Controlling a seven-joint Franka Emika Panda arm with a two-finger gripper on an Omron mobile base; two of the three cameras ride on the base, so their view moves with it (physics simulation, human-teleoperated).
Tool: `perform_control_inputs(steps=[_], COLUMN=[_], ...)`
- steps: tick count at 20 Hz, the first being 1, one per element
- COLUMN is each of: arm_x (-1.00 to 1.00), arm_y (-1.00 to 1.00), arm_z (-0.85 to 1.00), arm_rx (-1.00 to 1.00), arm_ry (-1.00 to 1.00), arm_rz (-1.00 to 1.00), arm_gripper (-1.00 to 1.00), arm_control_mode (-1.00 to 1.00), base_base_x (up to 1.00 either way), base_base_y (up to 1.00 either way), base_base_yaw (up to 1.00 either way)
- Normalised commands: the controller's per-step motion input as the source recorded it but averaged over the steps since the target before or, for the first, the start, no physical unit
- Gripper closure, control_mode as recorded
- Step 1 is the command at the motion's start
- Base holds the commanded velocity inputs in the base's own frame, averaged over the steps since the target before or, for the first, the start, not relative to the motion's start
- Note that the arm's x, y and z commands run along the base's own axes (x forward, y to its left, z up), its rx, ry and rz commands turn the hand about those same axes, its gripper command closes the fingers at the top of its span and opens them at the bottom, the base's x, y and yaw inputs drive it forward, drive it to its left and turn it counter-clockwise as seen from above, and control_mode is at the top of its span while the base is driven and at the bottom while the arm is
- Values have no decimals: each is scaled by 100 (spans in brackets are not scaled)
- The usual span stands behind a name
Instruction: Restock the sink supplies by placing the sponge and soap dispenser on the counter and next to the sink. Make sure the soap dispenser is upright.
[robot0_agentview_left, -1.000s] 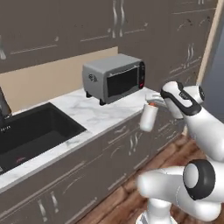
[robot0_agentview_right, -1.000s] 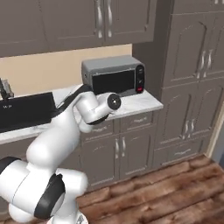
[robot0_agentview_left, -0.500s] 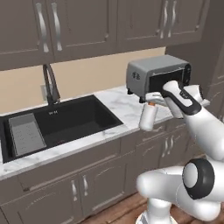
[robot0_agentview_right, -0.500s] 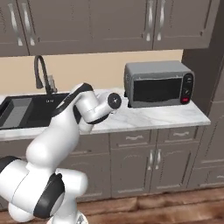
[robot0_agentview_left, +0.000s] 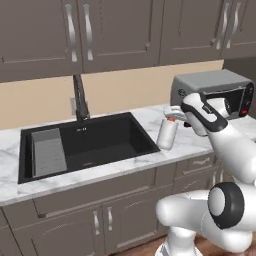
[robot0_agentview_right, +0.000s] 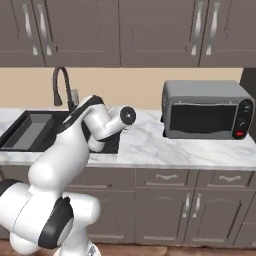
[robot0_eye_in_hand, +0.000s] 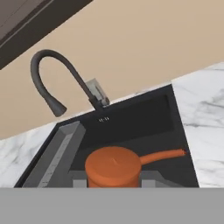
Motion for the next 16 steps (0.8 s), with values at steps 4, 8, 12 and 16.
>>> perform_control_inputs(steps=[4,8,12,16], arm_x=[0,0,0,12], arm_y=[0,0,0,-2], arm_z=[0,0,0,-6], arm_rx=[0,0,0,-3], arm_ry=[0,0,0,-9], arm_rz=[0,0,0,5], arm_gripper=[100,100,100,100], arm_control_mode=[100,100,100,-100], base_base_x=[44,29,38,30], base_base_y=[-45,-49,-40,-11], base_base_yaw=[27,23,22,15])
